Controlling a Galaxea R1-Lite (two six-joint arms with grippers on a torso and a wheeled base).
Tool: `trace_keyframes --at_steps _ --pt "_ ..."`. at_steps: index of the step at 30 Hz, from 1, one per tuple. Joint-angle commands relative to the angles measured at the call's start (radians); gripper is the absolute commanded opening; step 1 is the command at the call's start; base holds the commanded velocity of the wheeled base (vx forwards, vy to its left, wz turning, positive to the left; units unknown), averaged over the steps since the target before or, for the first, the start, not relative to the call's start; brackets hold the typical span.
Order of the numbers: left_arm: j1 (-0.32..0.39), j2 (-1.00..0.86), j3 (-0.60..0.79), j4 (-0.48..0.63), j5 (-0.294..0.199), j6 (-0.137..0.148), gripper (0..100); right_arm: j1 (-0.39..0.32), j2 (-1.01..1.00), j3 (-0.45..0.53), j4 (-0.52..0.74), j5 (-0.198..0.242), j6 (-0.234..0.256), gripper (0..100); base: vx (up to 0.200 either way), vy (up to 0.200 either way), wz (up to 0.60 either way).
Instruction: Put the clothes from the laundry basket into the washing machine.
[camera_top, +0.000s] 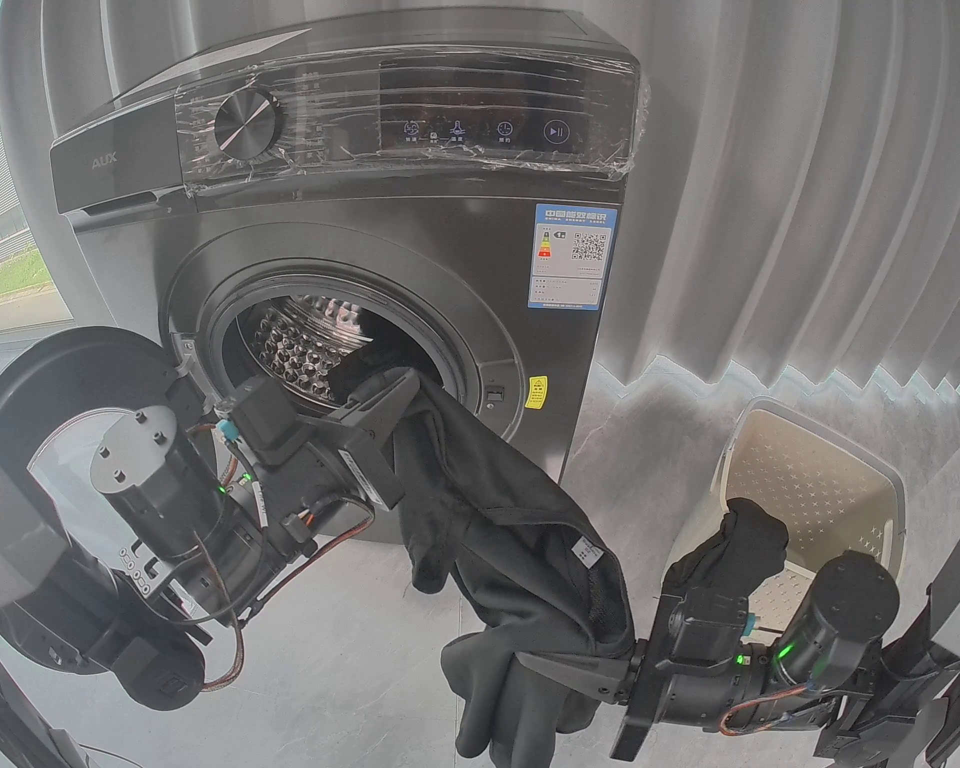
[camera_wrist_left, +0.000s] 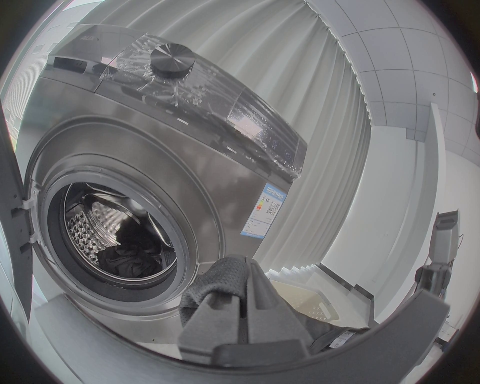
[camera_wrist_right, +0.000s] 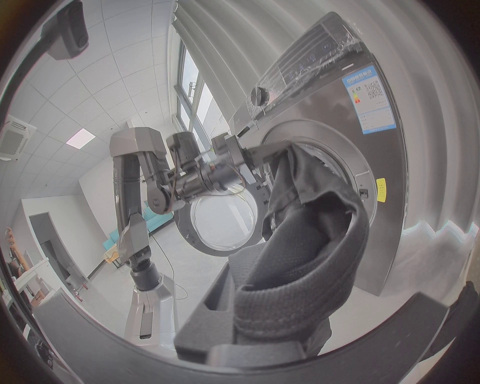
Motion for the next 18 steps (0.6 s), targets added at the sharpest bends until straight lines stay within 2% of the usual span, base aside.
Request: trace_keyframes --at_steps 1,5,11,12,14,18 --pt "0.001 0.037 0.006 -0.003 0.002 0.003 0 0.001 -0.052 0.006 -0.001 0.001 0.000 0 0.000 0.000 0.00" --pt "-0.007 0.041 0.031 -0.005 0.001 0.007 0 -0.016 -0.069 -0.042 -0.001 0.003 0.002 0 0.000 0.000 0.00" --pt "-0.008 0.037 0.062 -0.005 -0.006 0.011 0 -0.019 -0.068 -0.048 -0.001 0.003 0.002 0 0.000 0.000 0.00" --pt "-0.008 0.037 0.062 -0.005 -0.006 0.011 100 -0.019 -0.068 -0.048 -0.001 0.003 0.002 0 0.000 0.000 0.00" --pt "-0.010 0.034 0.071 -0.005 -0.007 0.014 100 -0.024 -0.068 -0.056 -0.001 0.003 0.002 0 0.000 0.000 0.00" --pt "-0.010 0.052 0.108 -0.005 -0.006 0.081 100 -0.054 -0.071 -0.085 -0.002 0.001 0.002 0 0.000 0.000 0.00"
